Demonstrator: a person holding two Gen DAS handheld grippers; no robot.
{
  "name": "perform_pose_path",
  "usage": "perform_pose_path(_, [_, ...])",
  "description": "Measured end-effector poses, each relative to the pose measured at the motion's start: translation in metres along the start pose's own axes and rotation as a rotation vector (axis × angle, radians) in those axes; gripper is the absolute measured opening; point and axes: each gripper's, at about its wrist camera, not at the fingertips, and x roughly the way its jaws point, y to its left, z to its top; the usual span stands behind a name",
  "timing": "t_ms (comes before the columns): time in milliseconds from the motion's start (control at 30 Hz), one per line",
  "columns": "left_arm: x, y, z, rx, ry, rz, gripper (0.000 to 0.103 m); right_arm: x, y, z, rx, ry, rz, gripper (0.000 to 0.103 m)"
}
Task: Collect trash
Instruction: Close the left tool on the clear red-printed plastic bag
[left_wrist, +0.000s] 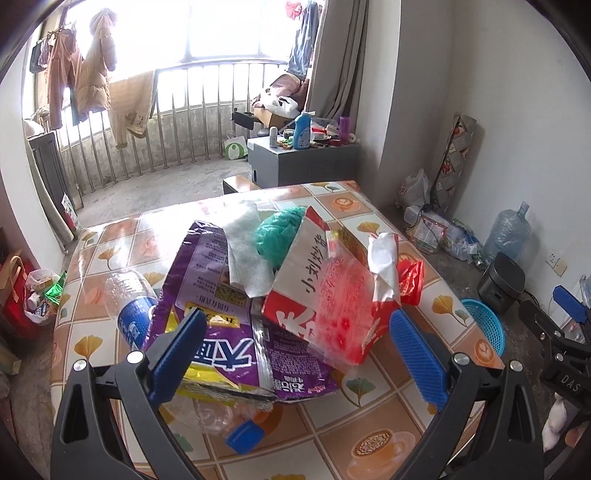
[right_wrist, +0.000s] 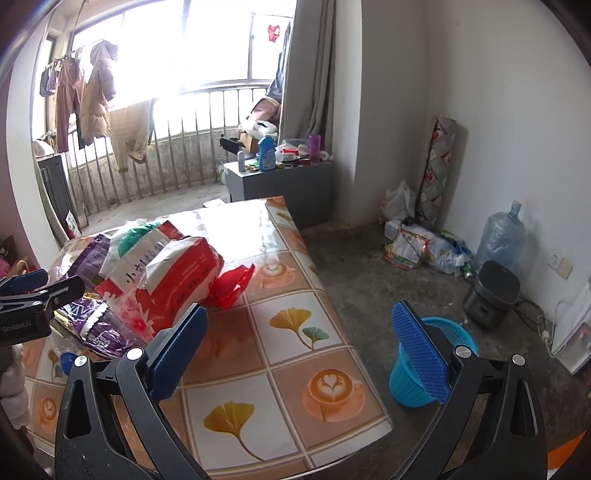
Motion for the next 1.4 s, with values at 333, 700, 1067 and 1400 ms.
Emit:
perform_pose_path(333, [0.016,0.023,0.018,0.01,0.022,-0.221,0.06,0.032,0.029,0.017,0.073,0.049,0.19,0.095])
perform_pose_path(700, [0.059,0.003,0.022,0.083,0.151,-0.321,0.031,0.091,0.05,0.049,0.233,0.185,0.409,0.093])
perform_pose_path(1067, [0.072,-0.007,0.023,0.122,0.187,-0.34,0.025,0.116,0.052,0.044,0.3,0.341,0.484,0.077])
perform_pose_path(1400, [0.068,-0.009,0.027,0.15,0.193,-0.339,0.025,0.115,0.045,0.037,0.358,0.397,0.507,0.05])
